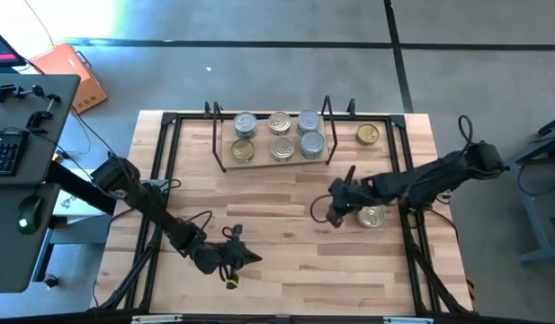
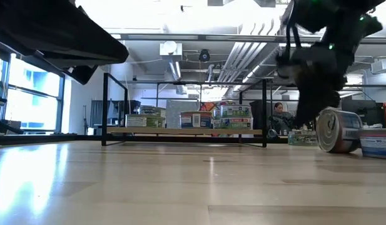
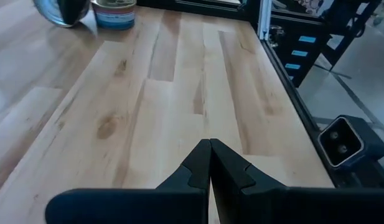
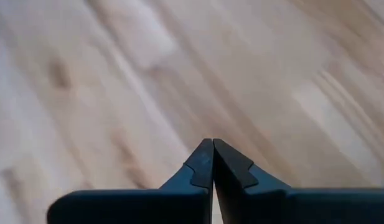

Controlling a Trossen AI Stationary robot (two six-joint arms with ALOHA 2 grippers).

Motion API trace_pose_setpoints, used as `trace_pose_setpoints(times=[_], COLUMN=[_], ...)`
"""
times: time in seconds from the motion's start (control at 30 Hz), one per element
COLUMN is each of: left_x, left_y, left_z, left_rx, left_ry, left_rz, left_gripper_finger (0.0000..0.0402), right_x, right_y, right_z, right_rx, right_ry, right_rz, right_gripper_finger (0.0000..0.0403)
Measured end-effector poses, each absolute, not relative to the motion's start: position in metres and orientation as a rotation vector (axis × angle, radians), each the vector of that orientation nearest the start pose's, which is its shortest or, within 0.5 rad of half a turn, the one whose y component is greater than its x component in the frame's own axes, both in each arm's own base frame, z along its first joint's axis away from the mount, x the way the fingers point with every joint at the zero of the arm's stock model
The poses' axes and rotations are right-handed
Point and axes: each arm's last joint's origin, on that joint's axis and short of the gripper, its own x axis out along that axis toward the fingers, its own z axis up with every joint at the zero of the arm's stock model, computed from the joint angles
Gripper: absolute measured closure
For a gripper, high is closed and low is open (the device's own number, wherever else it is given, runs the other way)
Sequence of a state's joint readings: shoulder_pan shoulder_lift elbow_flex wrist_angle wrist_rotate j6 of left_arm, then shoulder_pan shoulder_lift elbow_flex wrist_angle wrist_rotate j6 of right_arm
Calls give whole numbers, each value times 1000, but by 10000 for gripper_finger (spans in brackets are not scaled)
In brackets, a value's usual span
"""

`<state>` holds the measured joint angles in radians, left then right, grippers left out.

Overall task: Stack canned seafood by type on shelf
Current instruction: Stack the blue-pink tuna can on top of the blue-pink tuna can on the shelf

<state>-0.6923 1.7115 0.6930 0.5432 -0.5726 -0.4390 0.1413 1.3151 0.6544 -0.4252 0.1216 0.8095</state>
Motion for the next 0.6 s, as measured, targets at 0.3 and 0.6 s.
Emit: trace_pose_setpoints(times=[0.3,0.6], left_x=[239,196], left_y=[-126,-3], left_z=[158,138], left_rx=[-211,-332], left_ry=[661,724], left_rz=[358,672], left_gripper_finger=[402,402], right_x=[236,238], right_y=[46,41], right_z=[178,180], right_rx=[508,330], right_ry=[881,809], right_rz=[-308,-394], right_gripper_finger=[402,402])
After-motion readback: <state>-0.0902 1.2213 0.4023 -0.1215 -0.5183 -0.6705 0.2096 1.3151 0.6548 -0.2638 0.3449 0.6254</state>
